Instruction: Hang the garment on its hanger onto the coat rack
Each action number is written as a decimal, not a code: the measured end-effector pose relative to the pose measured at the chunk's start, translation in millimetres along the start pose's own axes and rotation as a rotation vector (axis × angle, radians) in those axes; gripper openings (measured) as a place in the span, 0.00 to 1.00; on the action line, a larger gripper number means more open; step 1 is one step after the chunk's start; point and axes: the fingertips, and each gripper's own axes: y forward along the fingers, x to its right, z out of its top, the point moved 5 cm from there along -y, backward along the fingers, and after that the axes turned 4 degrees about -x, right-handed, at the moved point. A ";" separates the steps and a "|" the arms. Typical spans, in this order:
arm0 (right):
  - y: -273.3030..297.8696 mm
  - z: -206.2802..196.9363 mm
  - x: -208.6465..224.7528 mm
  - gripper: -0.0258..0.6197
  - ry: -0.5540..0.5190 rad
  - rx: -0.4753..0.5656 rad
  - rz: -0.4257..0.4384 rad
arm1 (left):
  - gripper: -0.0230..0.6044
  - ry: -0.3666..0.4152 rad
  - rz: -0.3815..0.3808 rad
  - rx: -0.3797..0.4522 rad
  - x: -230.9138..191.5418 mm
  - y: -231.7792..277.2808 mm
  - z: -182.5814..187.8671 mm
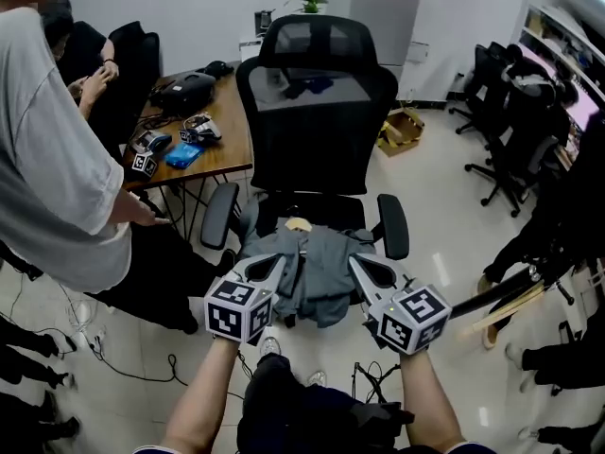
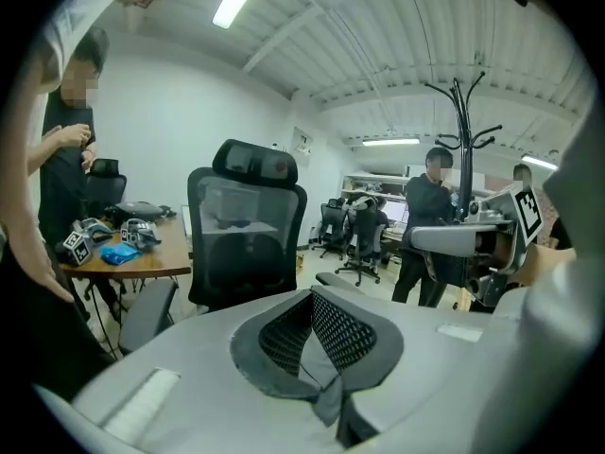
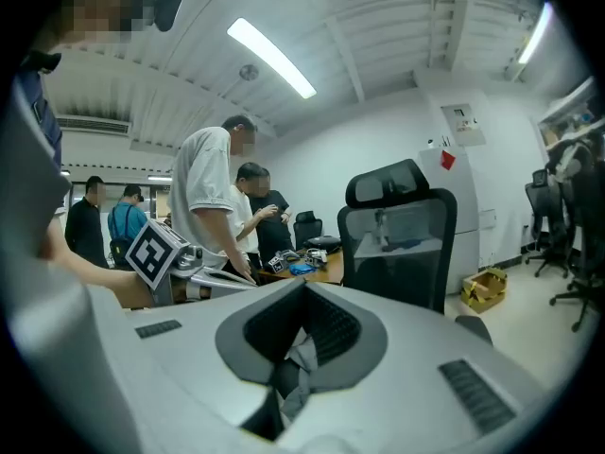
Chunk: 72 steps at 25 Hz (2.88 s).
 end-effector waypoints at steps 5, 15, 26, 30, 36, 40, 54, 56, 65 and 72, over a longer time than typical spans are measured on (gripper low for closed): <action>38.0 -1.1 18.6 0.06 0.009 -0.030 -0.008 | 0.04 -0.004 0.010 -0.037 -45.1 47.1 -7.2; 155.5 -12.9 66.2 0.06 0.103 -0.092 -0.075 | 0.21 -0.068 -0.098 -0.244 -156.8 192.5 -72.3; 217.1 -42.0 102.0 0.06 0.235 -0.142 -0.125 | 0.49 -0.126 -0.114 -0.586 -213.3 308.8 -175.4; 217.1 -58.5 114.0 0.06 0.272 -0.162 -0.161 | 0.44 -0.130 -0.119 -0.684 -218.5 328.6 -202.3; 218.5 -71.4 124.2 0.06 0.297 -0.185 -0.183 | 0.48 -0.063 -0.205 -0.871 -219.9 356.3 -224.1; 216.7 -83.1 129.3 0.06 0.313 -0.201 -0.202 | 0.43 -0.149 -0.281 -0.890 -226.6 363.7 -229.3; 207.2 -66.7 124.1 0.06 0.299 -0.173 -0.211 | 0.23 0.202 -0.206 -0.652 -198.3 323.5 -157.3; 203.1 -61.4 121.9 0.06 0.291 -0.160 -0.212 | 0.22 0.242 -0.200 -0.613 -194.3 314.6 -144.0; 172.8 -32.6 108.9 0.06 0.241 -0.092 -0.217 | 0.15 0.335 -0.193 -0.443 -172.9 264.6 -64.9; 137.0 -0.4 85.9 0.06 0.171 -0.016 -0.198 | 0.15 0.400 -0.170 -0.354 -147.0 216.6 -8.7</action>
